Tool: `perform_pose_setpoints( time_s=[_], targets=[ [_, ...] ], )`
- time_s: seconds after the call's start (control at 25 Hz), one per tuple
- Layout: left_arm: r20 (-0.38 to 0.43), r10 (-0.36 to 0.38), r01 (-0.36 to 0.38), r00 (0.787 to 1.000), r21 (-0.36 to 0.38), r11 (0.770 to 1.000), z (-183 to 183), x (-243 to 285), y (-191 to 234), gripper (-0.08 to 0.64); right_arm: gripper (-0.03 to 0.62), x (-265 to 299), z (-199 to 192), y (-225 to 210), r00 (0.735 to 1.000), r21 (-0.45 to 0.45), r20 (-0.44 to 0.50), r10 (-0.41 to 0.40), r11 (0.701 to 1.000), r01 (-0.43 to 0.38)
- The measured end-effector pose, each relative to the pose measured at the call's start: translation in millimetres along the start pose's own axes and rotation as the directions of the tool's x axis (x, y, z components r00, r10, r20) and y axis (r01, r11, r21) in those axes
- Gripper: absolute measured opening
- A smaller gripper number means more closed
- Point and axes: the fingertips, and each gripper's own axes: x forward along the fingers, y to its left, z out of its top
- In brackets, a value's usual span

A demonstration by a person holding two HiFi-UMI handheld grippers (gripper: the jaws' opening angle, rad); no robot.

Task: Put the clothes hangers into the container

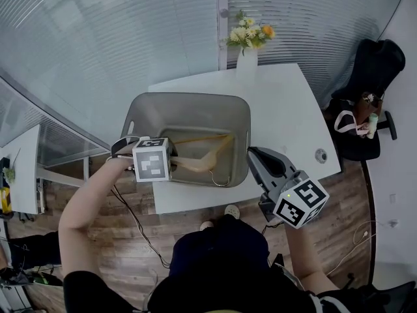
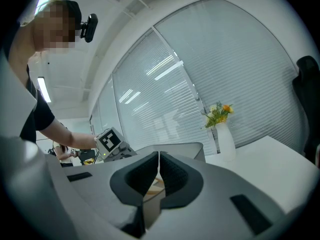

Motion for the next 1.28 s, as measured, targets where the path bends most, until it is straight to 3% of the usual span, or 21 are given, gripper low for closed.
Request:
perform_pose_setpoints(
  time_s=[0.12,0.44,0.96,1.08,1.28],
  targets=[
    [0.062,0.003,0.002,0.998,-0.073,0.997,7,-4,6,0.209,0.034,1,-1,-1,1.000,0.003,0.000,0.001,1.000,-0.001],
    [0.225,0.000,0.040,0.974,-0.172,0.984,27,-26,15,0.338,0.034,4,-3,-3,1.000,0.006,-0.005,0.004,1.000,-0.004],
    [0.320,0.165,-0.055,0.933,-0.326,0.944,20,-65,36,0.353,0.034,8,-1,3,1.000,-0.007,-0.005,0.012,1.000,-0.012],
    [0.343,0.240,-0.111,0.908,-0.357,0.927,19,-78,37,0.353,0.034,6,-1,7,1.000,-0.008,-0.003,0.011,1.000,-0.011],
    [0.417,0.346,-0.150,0.840,-0.434,0.888,22,-107,37,0.351,0.034,5,-1,13,1.000,-0.017,-0.002,0.021,1.000,-0.021]
  ],
)
